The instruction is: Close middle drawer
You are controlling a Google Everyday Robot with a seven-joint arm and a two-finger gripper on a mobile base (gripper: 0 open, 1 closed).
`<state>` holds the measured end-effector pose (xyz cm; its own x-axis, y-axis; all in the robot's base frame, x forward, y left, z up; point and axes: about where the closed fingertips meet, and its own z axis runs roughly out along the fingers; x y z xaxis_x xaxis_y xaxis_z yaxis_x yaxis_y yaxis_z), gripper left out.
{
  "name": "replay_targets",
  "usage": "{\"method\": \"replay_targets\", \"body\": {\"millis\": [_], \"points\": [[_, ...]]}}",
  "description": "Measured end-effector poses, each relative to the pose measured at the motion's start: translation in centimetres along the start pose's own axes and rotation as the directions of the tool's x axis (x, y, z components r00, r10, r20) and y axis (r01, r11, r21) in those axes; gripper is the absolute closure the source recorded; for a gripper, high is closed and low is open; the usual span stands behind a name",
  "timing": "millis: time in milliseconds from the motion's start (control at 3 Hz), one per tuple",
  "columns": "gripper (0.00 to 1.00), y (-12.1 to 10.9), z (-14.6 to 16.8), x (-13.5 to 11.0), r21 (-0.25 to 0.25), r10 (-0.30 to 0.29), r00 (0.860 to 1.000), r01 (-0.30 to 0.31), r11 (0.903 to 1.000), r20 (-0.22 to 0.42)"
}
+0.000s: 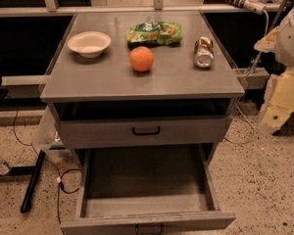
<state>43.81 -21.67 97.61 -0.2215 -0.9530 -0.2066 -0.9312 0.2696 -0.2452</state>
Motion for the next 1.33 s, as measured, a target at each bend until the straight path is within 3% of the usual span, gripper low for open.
{"method": "replay_targets", "body": {"millis": [667, 1000, 1333], "points": [[0.0, 1.0, 1.4, 0.5, 0.007, -0.018, 1.0, 0.018, 0.9998, 0.009], [0.0, 3.3, 4.8, 1.5, 0.009, -0.056, 0.998, 0.056, 0.9984, 0.021], [0.18, 6.2, 9.6, 2.9, 0.003, -0.098, 0.992, 0.098, 0.9952, 0.078]]}}
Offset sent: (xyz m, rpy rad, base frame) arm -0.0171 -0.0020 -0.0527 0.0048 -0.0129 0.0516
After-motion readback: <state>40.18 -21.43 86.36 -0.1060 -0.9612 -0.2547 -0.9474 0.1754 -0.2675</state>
